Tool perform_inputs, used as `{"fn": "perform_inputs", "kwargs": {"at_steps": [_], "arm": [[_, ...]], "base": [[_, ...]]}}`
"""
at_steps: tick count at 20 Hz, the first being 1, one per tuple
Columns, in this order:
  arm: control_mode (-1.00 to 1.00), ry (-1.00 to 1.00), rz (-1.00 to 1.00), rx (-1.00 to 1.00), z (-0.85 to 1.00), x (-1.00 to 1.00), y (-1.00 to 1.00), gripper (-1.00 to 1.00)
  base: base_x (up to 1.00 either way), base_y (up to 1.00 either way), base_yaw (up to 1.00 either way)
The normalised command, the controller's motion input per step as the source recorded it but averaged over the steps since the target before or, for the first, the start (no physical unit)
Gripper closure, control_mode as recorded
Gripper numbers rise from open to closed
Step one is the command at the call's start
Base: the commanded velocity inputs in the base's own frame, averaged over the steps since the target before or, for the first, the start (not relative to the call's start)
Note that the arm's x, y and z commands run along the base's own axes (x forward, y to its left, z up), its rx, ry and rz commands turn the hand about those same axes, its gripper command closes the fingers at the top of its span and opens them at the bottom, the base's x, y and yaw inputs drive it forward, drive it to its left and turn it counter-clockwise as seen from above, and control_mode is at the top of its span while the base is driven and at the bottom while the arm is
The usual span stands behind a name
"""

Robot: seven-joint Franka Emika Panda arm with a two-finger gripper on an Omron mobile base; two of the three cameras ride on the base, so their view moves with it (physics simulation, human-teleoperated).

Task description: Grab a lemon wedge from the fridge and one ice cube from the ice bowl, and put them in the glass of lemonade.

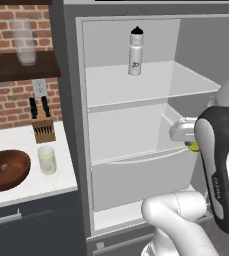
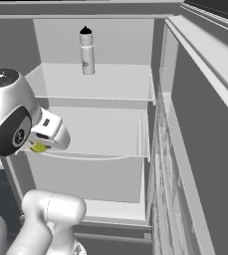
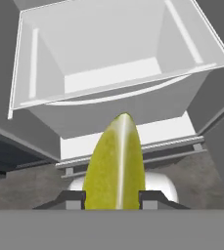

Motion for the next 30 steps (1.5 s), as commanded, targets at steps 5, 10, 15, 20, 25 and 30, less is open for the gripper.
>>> {"fn": "perform_inputs", "kwargs": {"at_steps": [5, 10, 15, 20, 25, 30], "arm": [[-1.00, -0.11, 0.07, 0.00, -0.02, -0.45, 0.00, 1.00], [-1.00, 0.00, 0.00, 0.00, 0.00, 0.00, 0.00, 1.00], [-1.00, 0.00, 0.00, 0.00, 0.00, 0.00, 0.00, 1.00], [-1.00, -0.01, 0.00, 0.00, 0.00, -0.13, 0.00, 1.00], [1.00, 0.00, 0.00, 0.00, 0.00, 0.00, 0.00, 1.00], [1.00, 0.00, 0.00, 0.00, 0.00, 0.00, 0.00, 1.00]], "base": [[0.00, 0.00, 0.00], [0.00, 0.00, 0.00], [0.00, 0.00, 0.00], [0.00, 0.00, 0.00], [-0.73, 0.31, 0.00], [-0.75, 0.95, -0.04]]}}
